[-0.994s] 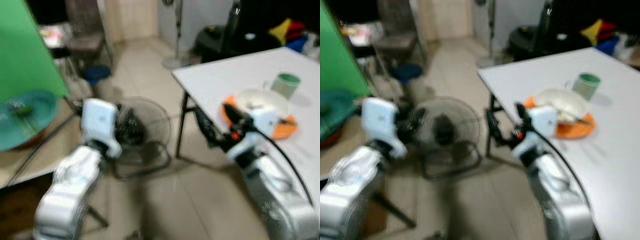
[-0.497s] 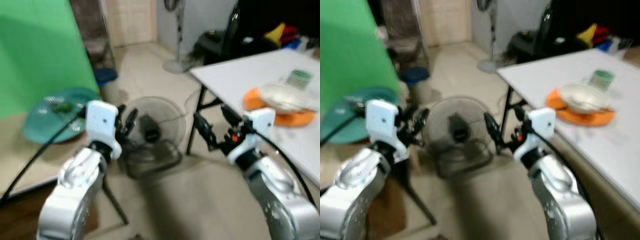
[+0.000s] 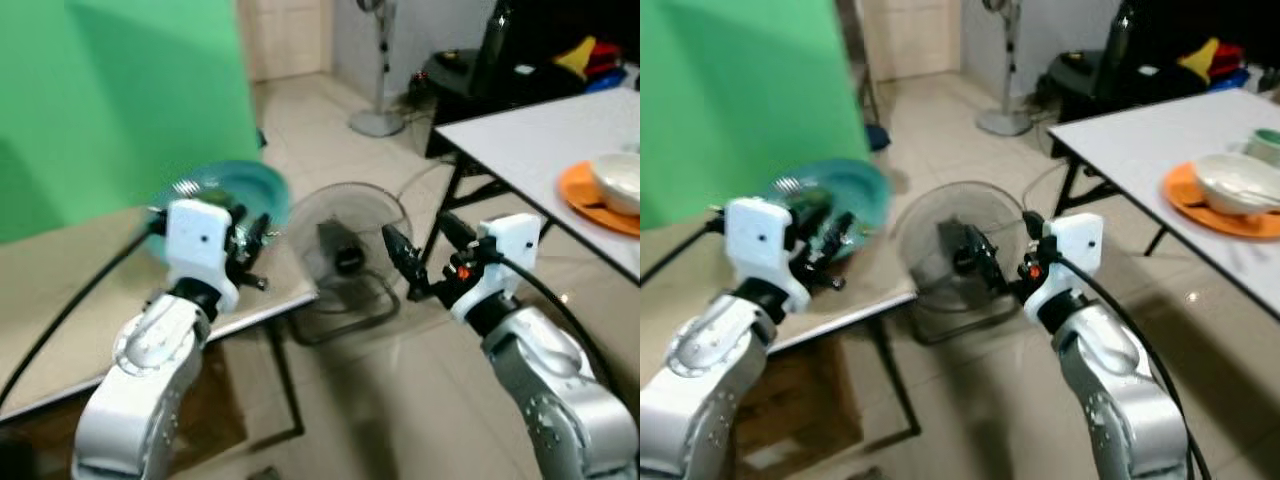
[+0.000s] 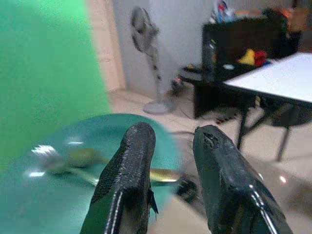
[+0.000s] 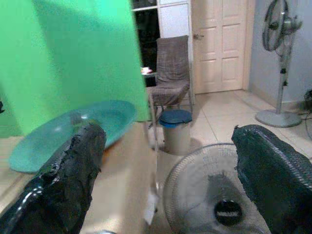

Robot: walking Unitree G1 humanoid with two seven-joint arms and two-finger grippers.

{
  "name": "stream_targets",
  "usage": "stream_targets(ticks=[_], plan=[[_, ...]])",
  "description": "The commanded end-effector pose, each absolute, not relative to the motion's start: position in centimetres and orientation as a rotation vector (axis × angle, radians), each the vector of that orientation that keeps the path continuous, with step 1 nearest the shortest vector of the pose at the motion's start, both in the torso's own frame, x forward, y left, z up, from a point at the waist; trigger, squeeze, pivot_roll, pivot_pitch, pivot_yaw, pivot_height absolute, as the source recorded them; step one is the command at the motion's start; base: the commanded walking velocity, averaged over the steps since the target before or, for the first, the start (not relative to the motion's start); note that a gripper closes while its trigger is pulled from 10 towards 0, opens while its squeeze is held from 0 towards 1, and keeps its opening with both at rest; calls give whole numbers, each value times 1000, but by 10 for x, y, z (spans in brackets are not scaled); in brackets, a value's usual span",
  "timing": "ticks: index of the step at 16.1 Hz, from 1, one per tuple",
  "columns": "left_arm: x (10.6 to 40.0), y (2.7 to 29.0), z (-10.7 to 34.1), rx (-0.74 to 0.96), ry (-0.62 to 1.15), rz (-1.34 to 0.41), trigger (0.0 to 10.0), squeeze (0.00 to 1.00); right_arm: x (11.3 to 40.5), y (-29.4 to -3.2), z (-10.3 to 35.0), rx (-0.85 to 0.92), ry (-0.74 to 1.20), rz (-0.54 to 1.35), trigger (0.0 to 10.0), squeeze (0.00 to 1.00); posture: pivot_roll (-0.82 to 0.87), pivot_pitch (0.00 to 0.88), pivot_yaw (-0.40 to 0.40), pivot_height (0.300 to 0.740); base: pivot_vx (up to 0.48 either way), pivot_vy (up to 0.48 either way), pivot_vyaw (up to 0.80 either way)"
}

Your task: Setting the table

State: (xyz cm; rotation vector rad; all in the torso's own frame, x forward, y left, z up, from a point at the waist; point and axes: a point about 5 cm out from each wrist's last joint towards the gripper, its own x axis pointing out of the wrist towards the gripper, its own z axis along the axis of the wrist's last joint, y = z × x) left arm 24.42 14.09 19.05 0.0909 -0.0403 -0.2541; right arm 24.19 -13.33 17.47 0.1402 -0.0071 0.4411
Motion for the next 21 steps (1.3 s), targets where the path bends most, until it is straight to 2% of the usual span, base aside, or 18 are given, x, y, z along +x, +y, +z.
stream_targets(ticks=[1, 8, 12, 21], plan=[[244, 153, 192, 103, -46, -199, 10000, 0, 245, -125, 178, 128, -6, 498, 10000, 1000, 134, 0, 20, 740, 0, 0, 800], [246, 151, 192, 125, -42, -196, 10000, 0, 249, -128, 176, 140, 9, 470, 10000, 1000, 129, 0, 27, 740, 0, 0, 800], [250, 148, 189, 127, -25, -208, 10000, 0, 249, -133, 175, 166, 12, 420, 10000, 973, 118, 0, 36, 740, 0, 0, 0], [251, 147, 187, 98, -20, -214, 10000, 0, 251, -136, 177, 163, 8, 391, 10000, 929, 113, 0, 29, 740, 307, 0, 0]])
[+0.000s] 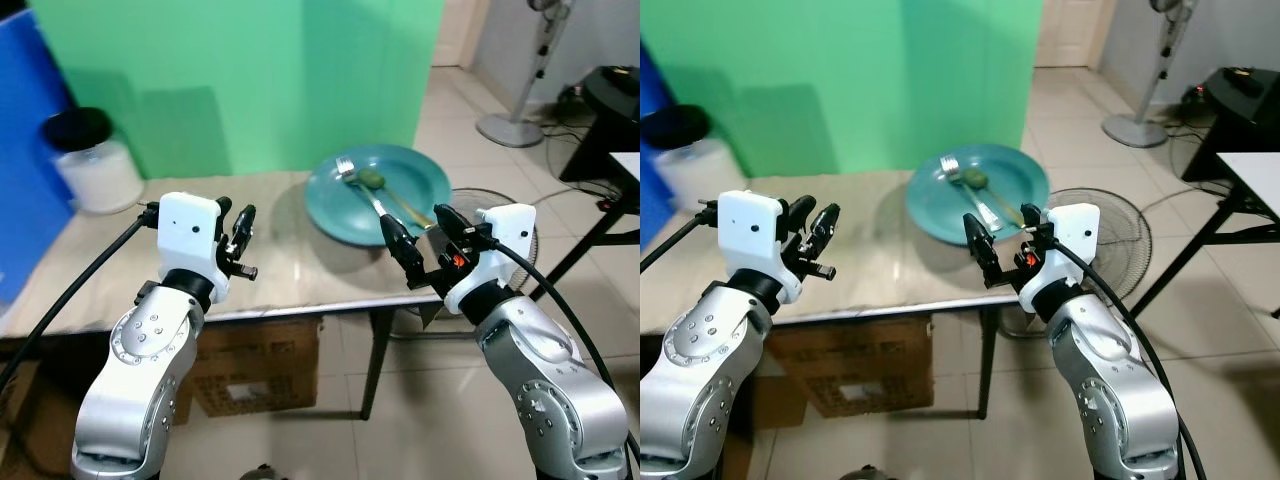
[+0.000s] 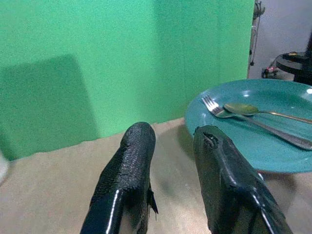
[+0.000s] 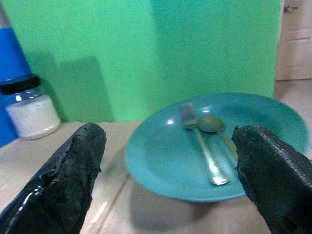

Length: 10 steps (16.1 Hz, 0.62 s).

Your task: Setting the table

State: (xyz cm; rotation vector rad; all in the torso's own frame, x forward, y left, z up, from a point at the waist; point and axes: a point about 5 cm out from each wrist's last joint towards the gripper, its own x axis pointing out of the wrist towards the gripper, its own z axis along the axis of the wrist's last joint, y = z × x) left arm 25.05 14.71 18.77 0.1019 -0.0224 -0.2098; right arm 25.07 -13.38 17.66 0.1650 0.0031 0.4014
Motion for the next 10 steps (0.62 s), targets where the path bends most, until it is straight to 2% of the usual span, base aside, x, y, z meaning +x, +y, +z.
stream_targets(ticks=[1, 5, 9, 10], plan=[[251, 147, 187, 97, -20, -216, 10000, 0, 252, -136, 177, 162, 7, 392, 10000, 929, 113, 0, 28, 740, 337, 0, 0], [252, 145, 187, 99, -23, -224, 10000, 0, 254, -137, 179, 143, 3, 391, 10000, 949, 109, 0, 29, 740, 338, 0, 0], [253, 145, 188, 101, -25, -234, 10000, 0, 256, -137, 181, 129, -7, 380, 10000, 949, 102, 0, 37, 740, 338, 0, 662], [253, 144, 188, 101, -26, -236, 10000, 0, 257, -139, 182, 126, -10, 378, 10000, 941, 102, 0, 37, 740, 341, 0, 0]])
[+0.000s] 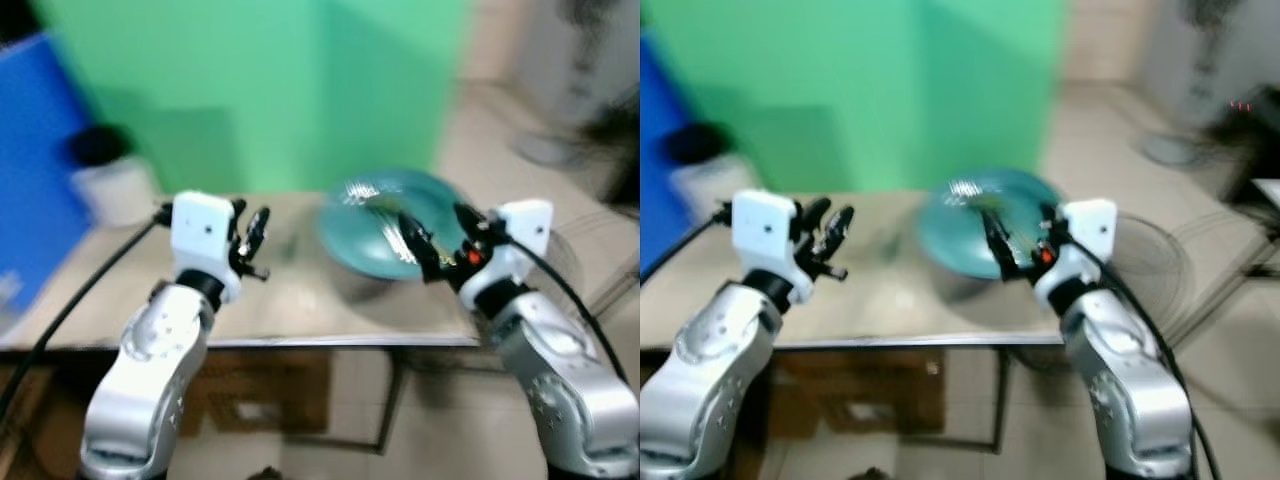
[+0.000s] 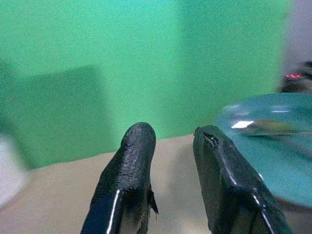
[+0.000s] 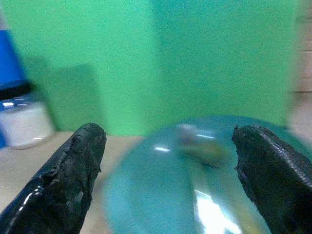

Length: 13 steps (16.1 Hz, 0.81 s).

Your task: Setting the table

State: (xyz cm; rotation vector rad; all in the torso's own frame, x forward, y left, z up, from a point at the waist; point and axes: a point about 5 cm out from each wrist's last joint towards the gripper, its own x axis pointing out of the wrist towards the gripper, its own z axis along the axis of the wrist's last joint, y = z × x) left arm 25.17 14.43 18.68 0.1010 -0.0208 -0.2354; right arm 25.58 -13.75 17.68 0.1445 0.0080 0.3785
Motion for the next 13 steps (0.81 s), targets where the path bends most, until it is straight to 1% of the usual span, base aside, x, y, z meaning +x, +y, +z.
stream_targets(ticks=[1, 3, 4, 5, 6, 9, 10, 11, 13], plan=[[254, 144, 188, 102, -26, -239, 10000, 0, 258, -141, 182, 128, -7, 373, 10000, 933, 103, 0, 37, 740, 337, 0, 0], [254, 142, 188, 106, -25, -249, 10000, 0, 261, -142, 183, 125, -4, 373, 10000, 929, 106, 0, 36, 740, 337, 0, 0], [253, 142, 187, 109, -25, -257, 10000, 0, 266, -143, 185, 129, 1, 369, 10000, 839, 108, 0, 35, 740, 334, 0, 0], [253, 141, 187, 113, -23, -269, 10000, 0, 271, -143, 188, 134, 4, 364, 10000, 604, 109, 0, 33, 740, 334, 0, 0], [253, 140, 187, 116, -19, -290, 10000, 0, 277, -143, 190, 112, 18, 363, 10000, 0, 108, 0, 34, 740, 296, 0, 0], [253, 130, 183, 133, 10, -440, 10000, 0, 300, -155, 185, -22, 156, 355, 10000, 0, 97, 0, 39, 740, 0, 0, 0], [252, 125, 183, 138, 15, -521, 10000, 0, 307, -159, 183, -63, 208, 379, 10000, 0, 89, 0, 38, 740, 0, 0, 0], [250, 117, 182, 133, 33, -645, 10000, 0, 315, -165, 182, -105, 257, 403, 10000, 0, 99, 0, 21, 740, 0, 0, 0], [252, 106, 183, 186, 55, -839, 10000, 0, 332, -180, 186, -82, 288, 372, 10000, 0, 105, 0, 7, 740, 0, 0, 0]])
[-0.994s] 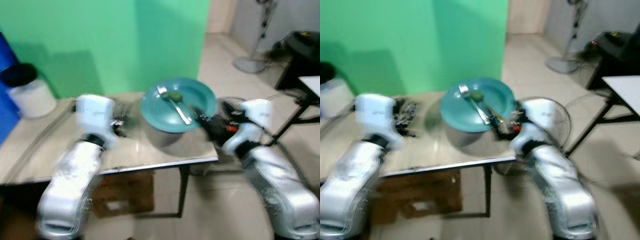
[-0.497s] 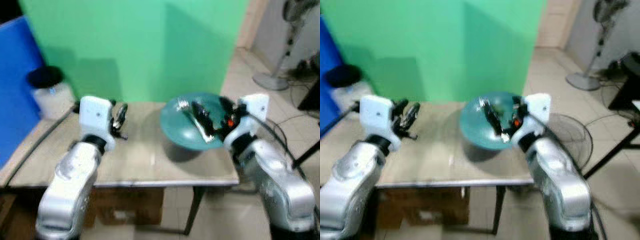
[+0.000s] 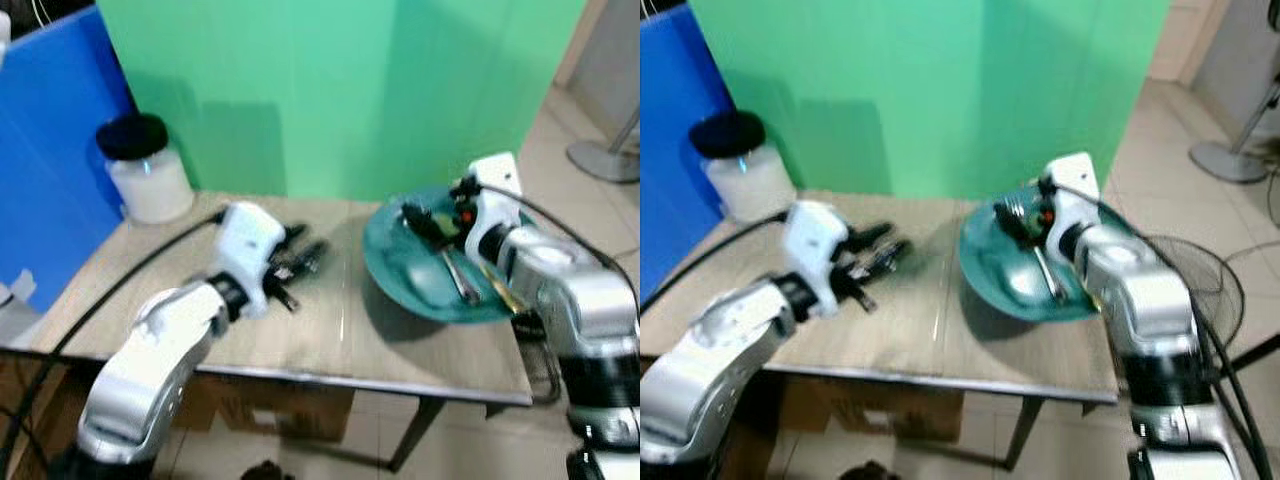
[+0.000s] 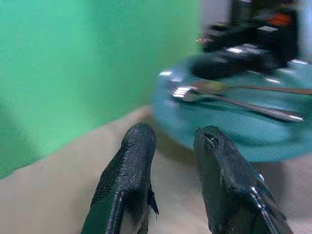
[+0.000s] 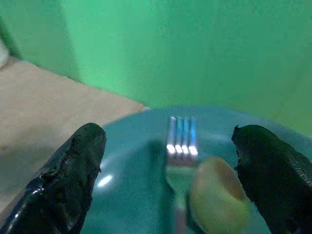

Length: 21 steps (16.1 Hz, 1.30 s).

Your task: Setting the table

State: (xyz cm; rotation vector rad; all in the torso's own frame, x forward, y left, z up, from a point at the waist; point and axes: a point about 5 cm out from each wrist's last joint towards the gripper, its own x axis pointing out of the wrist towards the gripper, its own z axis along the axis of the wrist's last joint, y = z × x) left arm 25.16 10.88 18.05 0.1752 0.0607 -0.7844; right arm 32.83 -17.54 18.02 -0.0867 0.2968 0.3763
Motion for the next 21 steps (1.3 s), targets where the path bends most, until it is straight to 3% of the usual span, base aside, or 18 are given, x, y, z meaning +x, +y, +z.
stream_targets(ticks=[1, 5, 7, 8, 9, 21], plan=[[253, 104, 183, 198, 68, -889, 10000, 0, 336, -185, 186, -107, 314, 383, 10000, 0, 102, 0, 3, 740, 0, 0, 0], [251, 99, 182, 214, 121, -1066, 10000, 0, 345, -207, 181, -200, 452, 438, 9686, 0, 91, 0, -7, 740, 0, 0, 0], [252, 97, 184, 197, 117, -1095, 10000, 0, 347, -213, 178, -232, 500, 450, 4941, 0, 87, 0, -11, 740, 0, 0, 0], [253, 96, 185, 192, 114, -1105, 10000, 0, 349, -217, 175, -249, 526, 448, 3373, 0, 87, 0, -13, 740, 0, 0, 0], [253, 96, 186, 190, 112, -1110, 10000, 0, 349, -219, 171, -257, 551, 451, 39, 0, 88, 0, -14, 740, 0, 0, 0], [254, 99, 186, 199, 128, -1140, 10000, 0, 347, -228, 153, -249, 652, 475, 0, 0, 84, 0, 2, 740, 0, 0, 0]])
